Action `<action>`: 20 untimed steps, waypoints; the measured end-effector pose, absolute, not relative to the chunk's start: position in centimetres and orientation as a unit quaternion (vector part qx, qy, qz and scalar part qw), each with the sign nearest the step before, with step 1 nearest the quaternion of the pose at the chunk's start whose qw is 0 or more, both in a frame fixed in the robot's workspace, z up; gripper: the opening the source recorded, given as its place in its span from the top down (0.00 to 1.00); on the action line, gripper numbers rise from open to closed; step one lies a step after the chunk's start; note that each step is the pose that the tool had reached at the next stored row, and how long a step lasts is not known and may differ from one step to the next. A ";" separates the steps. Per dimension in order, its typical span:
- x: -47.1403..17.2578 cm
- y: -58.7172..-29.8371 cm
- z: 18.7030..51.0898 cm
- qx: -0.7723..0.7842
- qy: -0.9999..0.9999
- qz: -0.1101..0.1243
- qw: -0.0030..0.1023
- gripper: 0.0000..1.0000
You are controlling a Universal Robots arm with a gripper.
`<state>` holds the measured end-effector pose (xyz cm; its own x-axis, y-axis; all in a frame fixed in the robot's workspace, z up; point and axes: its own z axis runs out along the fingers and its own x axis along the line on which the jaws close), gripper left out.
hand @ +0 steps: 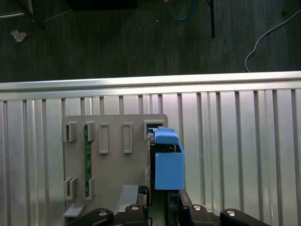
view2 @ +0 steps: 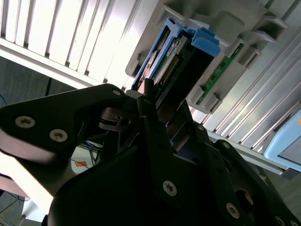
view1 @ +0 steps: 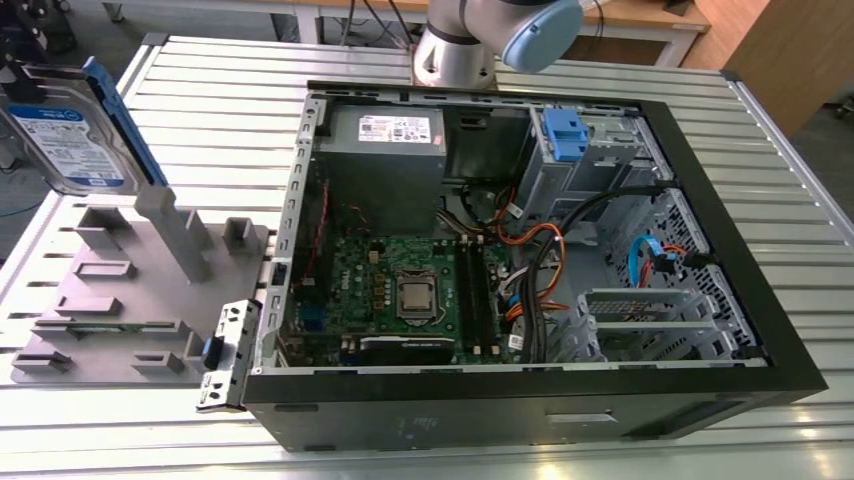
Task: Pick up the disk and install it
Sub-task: 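Pick up the disk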
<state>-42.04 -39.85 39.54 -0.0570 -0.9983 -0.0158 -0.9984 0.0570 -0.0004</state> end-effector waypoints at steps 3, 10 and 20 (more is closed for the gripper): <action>-42.0 -39.9 40.1 -0.687 0.727 0.005 0.006 0.65; -42.0 -39.9 41.0 -0.687 0.727 0.005 0.006 0.65; -42.0 -39.9 41.1 -0.687 0.727 0.005 0.006 0.65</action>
<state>-42.04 -39.85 41.08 -0.0569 -0.9983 -0.0158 -0.9984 0.0570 -0.0005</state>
